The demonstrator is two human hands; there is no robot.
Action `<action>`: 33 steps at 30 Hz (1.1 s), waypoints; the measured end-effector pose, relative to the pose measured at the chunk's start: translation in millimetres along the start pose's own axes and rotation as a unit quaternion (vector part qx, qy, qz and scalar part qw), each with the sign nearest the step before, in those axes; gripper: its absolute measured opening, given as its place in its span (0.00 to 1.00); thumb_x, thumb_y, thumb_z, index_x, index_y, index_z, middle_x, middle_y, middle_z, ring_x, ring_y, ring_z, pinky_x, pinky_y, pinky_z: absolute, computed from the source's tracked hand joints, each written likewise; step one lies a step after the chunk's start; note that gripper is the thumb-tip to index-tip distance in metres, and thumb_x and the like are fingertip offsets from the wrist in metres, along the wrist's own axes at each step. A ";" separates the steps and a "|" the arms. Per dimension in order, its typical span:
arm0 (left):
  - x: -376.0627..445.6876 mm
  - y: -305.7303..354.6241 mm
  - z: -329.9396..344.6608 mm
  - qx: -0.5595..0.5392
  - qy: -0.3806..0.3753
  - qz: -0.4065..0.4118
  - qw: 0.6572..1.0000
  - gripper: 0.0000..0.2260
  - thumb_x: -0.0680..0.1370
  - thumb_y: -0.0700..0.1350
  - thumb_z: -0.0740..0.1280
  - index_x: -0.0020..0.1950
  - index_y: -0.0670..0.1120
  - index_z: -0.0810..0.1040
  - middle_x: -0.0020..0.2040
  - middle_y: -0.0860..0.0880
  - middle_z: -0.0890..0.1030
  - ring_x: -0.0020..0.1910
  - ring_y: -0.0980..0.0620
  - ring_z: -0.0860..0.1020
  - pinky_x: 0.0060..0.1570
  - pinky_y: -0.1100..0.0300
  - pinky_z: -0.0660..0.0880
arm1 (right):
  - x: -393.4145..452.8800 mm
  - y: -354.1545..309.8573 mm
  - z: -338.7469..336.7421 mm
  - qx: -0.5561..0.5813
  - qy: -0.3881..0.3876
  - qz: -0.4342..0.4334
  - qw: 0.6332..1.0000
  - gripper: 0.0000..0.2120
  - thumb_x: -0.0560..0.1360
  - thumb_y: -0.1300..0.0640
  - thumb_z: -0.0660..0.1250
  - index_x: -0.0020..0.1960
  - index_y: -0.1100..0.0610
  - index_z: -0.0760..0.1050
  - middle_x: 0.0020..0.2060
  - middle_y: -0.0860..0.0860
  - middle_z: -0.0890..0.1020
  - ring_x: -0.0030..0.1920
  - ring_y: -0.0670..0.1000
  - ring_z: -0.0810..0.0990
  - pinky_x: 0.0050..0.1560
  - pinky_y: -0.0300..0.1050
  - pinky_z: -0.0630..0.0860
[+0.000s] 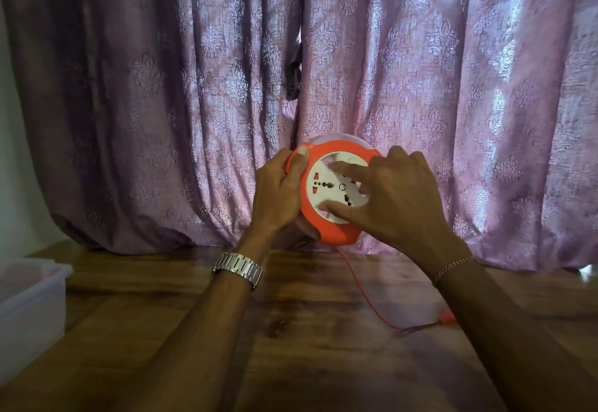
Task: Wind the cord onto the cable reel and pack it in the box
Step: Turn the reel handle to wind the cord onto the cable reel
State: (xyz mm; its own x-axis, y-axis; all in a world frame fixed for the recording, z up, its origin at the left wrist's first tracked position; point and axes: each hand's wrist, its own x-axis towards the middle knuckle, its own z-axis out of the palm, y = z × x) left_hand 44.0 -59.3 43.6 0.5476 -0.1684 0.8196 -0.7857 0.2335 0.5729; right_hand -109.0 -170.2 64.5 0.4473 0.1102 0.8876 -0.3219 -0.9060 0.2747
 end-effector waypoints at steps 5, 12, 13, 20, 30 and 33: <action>0.2 1.5 -1.1 0.001 0.006 0.001 1.000 0.23 0.78 0.65 0.60 0.36 0.47 0.72 0.30 0.53 0.75 0.33 0.52 0.72 0.38 0.49 0.71 | 3.7 6.4 -6.9 0.123 -0.001 -0.127 0.984 0.07 0.72 0.53 0.72 0.50 0.49 0.83 0.52 0.51 0.81 0.50 0.56 0.73 0.45 0.51 0.73; 0.8 -0.9 0.6 0.019 0.000 0.003 1.000 0.21 0.79 0.63 0.60 0.33 0.51 0.69 0.27 0.58 0.74 0.31 0.56 0.69 0.35 0.55 0.67 | 2.8 3.7 -9.4 0.087 -0.137 -0.160 0.974 0.23 0.64 0.66 0.74 0.50 0.41 0.83 0.64 0.53 0.76 0.57 0.61 0.74 0.53 0.55 0.73; 1.0 -1.4 0.6 0.019 0.000 0.005 1.000 0.21 0.79 0.63 0.60 0.33 0.51 0.68 0.27 0.58 0.73 0.30 0.57 0.69 0.35 0.55 0.66 | 2.4 3.6 -9.1 0.071 -0.136 -0.160 0.975 0.22 0.65 0.64 0.74 0.50 0.39 0.83 0.65 0.52 0.76 0.57 0.61 0.74 0.52 0.55 0.72; 1.6 -3.2 0.5 0.013 -0.002 0.005 1.000 0.22 0.78 0.65 0.61 0.33 0.50 0.69 0.27 0.57 0.74 0.30 0.57 0.69 0.35 0.55 0.67 | 0.1 3.3 -6.8 0.004 -0.086 -0.128 0.988 0.20 0.72 0.50 0.57 0.57 0.31 0.76 0.60 0.52 0.77 0.53 0.58 0.73 0.45 0.52 0.68; 1.1 -1.5 1.5 0.018 -0.002 0.013 1.000 0.22 0.78 0.64 0.60 0.33 0.50 0.68 0.26 0.57 0.73 0.29 0.58 0.68 0.34 0.55 0.66 | -2.9 1.5 -0.8 0.033 -0.031 -0.025 0.999 0.28 0.62 0.34 0.65 0.62 0.35 0.74 0.39 0.52 0.82 0.39 0.55 0.80 0.42 0.49 0.68; 1.2 -1.5 0.5 0.023 -0.001 0.013 1.000 0.22 0.78 0.64 0.60 0.33 0.50 0.68 0.26 0.58 0.73 0.29 0.59 0.67 0.34 0.57 0.65 | -4.0 -1.3 3.6 0.034 -0.003 -0.022 0.999 0.28 0.61 0.34 0.65 0.61 0.35 0.75 0.37 0.52 0.82 0.37 0.55 0.80 0.41 0.49 0.68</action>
State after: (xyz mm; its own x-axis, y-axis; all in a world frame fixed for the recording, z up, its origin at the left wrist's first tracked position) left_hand 45.7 -60.3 43.8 0.5254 -0.1649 0.8347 -0.8125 0.1938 0.5497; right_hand -107.4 -170.9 59.2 0.4639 0.1479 0.8734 -0.2448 -0.9262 0.2869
